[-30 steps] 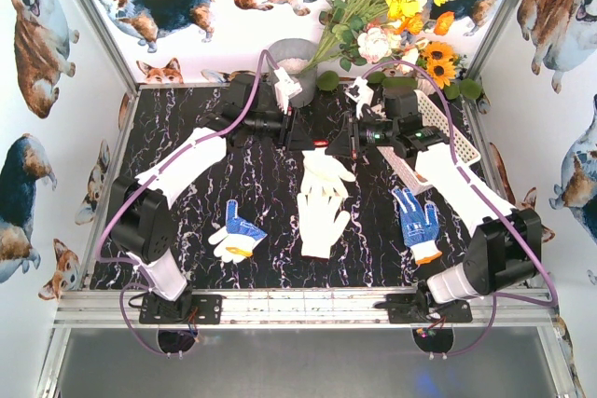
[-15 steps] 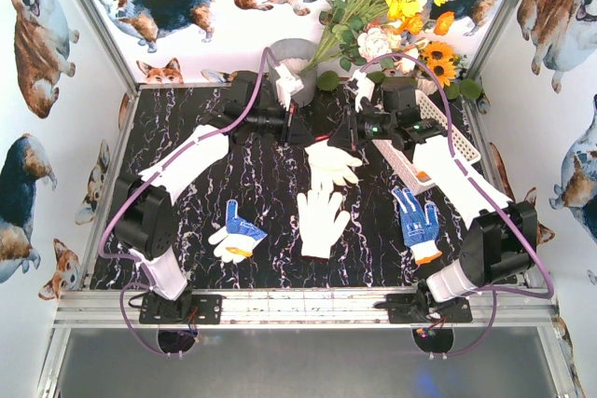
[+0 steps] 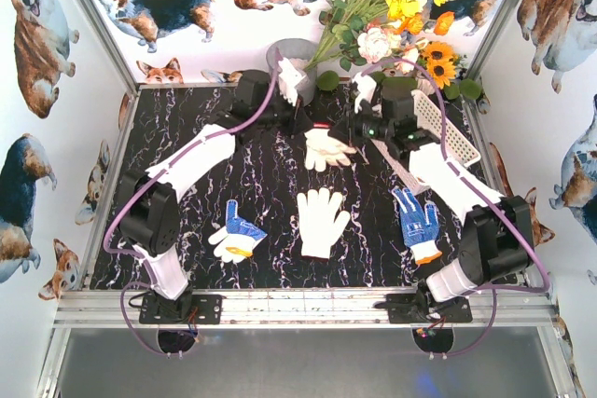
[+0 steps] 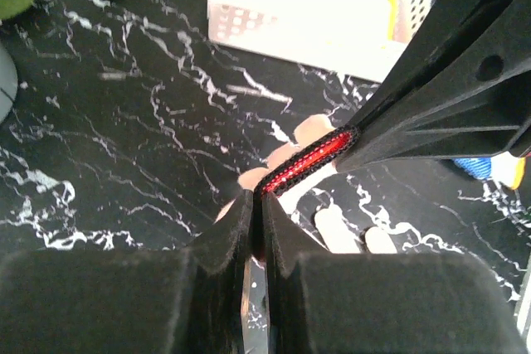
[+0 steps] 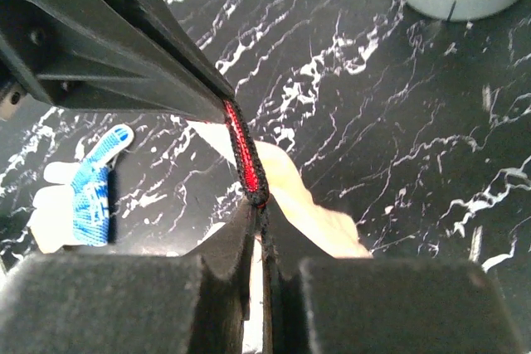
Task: Put the gloves into the storage basket
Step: Pair the glove with the glove.
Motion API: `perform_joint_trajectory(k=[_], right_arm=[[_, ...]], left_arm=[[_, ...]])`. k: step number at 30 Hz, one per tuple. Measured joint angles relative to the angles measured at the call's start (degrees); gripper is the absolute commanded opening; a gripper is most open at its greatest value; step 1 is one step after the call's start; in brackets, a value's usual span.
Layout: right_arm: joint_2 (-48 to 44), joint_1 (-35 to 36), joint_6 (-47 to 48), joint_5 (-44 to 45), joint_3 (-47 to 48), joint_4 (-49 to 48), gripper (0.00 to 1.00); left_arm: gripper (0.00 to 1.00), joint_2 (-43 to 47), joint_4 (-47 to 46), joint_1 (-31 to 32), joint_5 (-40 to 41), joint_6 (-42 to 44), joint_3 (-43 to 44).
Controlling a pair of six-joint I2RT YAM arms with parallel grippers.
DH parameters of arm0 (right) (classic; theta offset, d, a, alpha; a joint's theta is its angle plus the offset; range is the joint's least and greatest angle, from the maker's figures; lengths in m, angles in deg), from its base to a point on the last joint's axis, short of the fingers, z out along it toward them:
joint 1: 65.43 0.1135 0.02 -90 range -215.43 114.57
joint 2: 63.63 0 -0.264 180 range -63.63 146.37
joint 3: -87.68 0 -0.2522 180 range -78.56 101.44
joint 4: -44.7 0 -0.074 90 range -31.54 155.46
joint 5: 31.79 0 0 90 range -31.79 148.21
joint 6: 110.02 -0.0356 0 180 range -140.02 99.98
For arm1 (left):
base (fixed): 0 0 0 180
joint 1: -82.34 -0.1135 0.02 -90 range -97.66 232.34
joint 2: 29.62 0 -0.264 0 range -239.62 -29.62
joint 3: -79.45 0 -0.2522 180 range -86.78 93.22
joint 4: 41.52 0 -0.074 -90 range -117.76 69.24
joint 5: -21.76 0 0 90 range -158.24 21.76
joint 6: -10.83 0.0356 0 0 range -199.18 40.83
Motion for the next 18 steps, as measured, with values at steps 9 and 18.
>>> perform_joint_trajectory(k=[9, 18], right_arm=[[0.6, 0.0, -1.2, -1.0, -14.4, -11.2, 0.00], [-3.2, 2.0, -3.0, -0.8, -19.8, -12.1, 0.00]], left_arm=[[0.00, -0.9, -0.1, 3.2, 5.7, 2.5, -7.0], [0.00, 0.4, -0.8, 5.0, 7.3, 1.5, -12.6]])
